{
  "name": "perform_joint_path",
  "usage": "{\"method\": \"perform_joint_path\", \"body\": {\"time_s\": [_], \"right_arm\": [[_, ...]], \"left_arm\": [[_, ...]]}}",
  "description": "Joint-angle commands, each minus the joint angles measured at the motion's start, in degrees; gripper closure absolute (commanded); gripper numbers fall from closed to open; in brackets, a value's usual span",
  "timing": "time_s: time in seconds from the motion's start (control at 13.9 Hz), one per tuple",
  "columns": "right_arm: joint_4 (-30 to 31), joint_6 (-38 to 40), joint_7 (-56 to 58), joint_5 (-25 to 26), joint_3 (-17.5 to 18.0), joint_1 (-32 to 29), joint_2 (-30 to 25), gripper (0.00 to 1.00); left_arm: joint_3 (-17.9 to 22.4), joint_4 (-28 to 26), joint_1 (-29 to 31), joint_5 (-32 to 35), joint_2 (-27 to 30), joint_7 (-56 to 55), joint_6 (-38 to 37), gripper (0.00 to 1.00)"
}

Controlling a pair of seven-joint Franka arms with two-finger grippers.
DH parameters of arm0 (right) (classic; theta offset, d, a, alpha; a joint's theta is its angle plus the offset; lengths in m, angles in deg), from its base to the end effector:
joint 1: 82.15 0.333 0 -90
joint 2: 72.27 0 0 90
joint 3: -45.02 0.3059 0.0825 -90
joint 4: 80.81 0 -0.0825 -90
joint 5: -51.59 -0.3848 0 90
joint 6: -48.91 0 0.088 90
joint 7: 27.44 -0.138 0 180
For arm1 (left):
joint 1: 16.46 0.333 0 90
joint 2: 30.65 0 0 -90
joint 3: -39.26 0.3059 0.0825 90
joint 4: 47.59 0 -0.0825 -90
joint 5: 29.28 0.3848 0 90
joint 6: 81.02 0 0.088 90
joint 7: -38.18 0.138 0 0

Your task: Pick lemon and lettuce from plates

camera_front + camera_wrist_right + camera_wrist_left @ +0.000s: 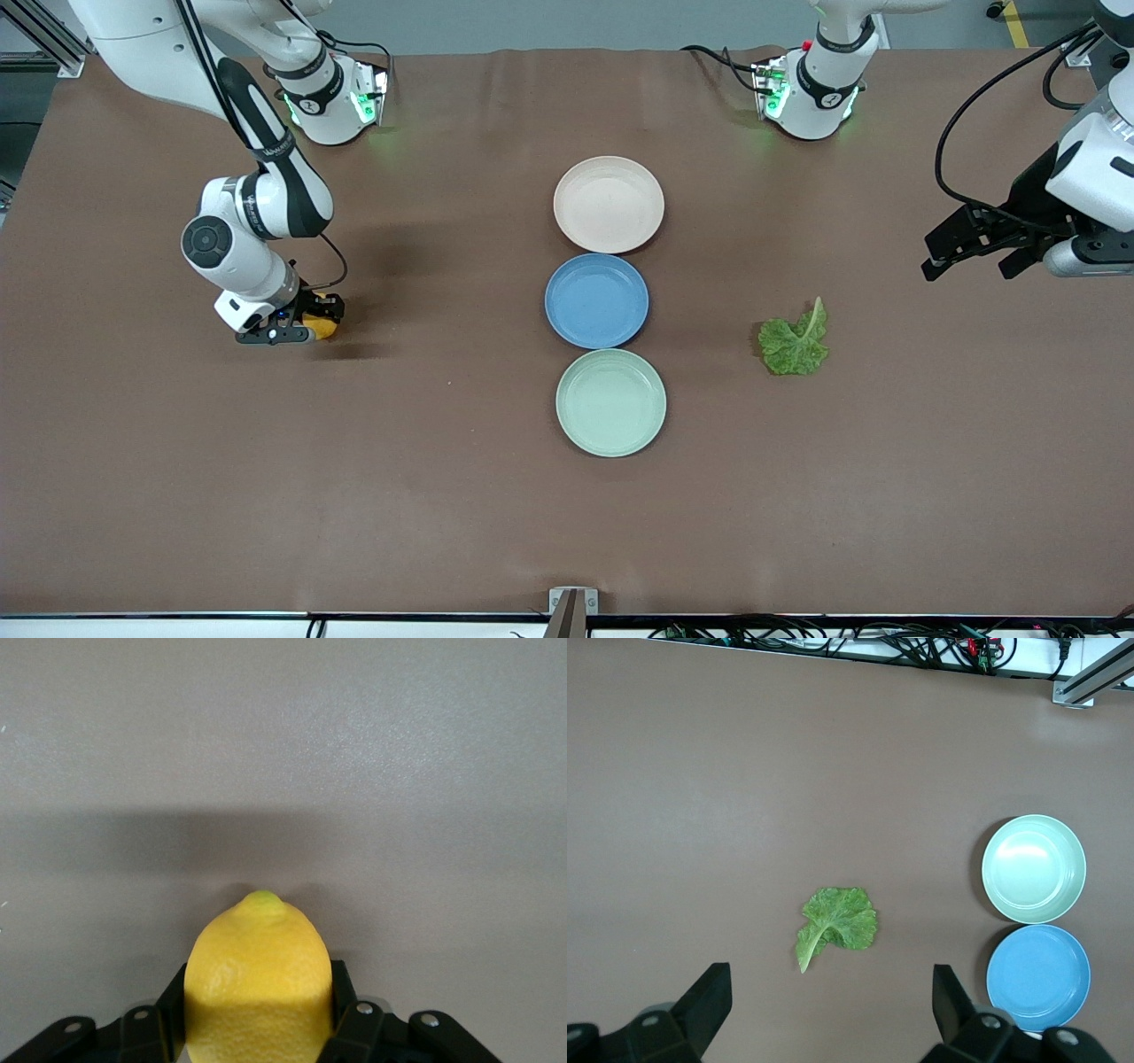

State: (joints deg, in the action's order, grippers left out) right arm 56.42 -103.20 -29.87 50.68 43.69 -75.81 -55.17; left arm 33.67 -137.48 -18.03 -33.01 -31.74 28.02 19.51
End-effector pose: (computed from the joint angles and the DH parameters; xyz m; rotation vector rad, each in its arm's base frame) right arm 0.4907 0.0420 0.1488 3.1384 0.0498 -0.0605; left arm 0.5787 -0.0800 0.5920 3.0402 0.0898 0.2360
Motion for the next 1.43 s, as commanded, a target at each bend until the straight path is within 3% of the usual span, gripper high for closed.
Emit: {"method": "perform_joint_path", "body": {"time_s": [0.0, 0.07, 0.14, 0.22, 0.29, 0.43, 0.79, 1.08, 1.36], "right_arm": [[0.8, -0.6, 0.6, -0.3, 0.7, -0.6, -0.4, 0.89], [0.8, -0.5, 0.5, -0.3, 0.9, -0.6, -0.5, 0.88], [0.2, 0.0, 0.5, -0.3, 0.9, -0.6, -0.5, 0.79], [-0.4, 0.7, 0.5, -0.3, 0.9, -0.6, -0.5, 0.34], [-0.7, 1.3, 0.5, -0.3, 0.9, -0.6, -0.8, 0.01], [-3.8, 7.1, 0.5, -0.3, 0.9, -0.5, -2.0, 0.00], [-18.1, 31.9, 0.7, -0.2, 0.4, -2.0, -6.0, 0.00], [-23.9, 39.1, 1.2, 0.0, 0.3, -4.2, -9.2, 0.00], [-34.6, 51.1, 3.7, 2.3, -0.1, -5.1, -9.3, 0.00]], "left_arm": [[0.1, 0.9, 0.1, 1.1, 0.2, 0.3, -1.5, 0.00], [0.1, 0.9, 0.1, 1.1, 0.2, 0.3, -1.5, 0.00], [0.1, 0.9, 0.1, 1.1, 0.2, 0.3, -1.5, 0.00], [0.1, 0.9, 0.1, 1.2, 0.3, 0.4, -1.6, 0.00], [0.1, 0.9, 0.1, 1.2, 0.3, 0.4, -1.6, 0.00], [0.1, 0.9, 0.1, 1.2, 0.4, 0.5, -1.7, 0.00], [0.2, 1.6, 0.3, 2.8, 0.4, 3.0, -2.1, 0.00], [0.1, 1.6, 2.2, 2.6, 0.4, 3.3, -2.9, 0.00], [0.1, 1.7, 2.2, 2.7, 0.5, 3.3, -2.9, 0.00]]}}
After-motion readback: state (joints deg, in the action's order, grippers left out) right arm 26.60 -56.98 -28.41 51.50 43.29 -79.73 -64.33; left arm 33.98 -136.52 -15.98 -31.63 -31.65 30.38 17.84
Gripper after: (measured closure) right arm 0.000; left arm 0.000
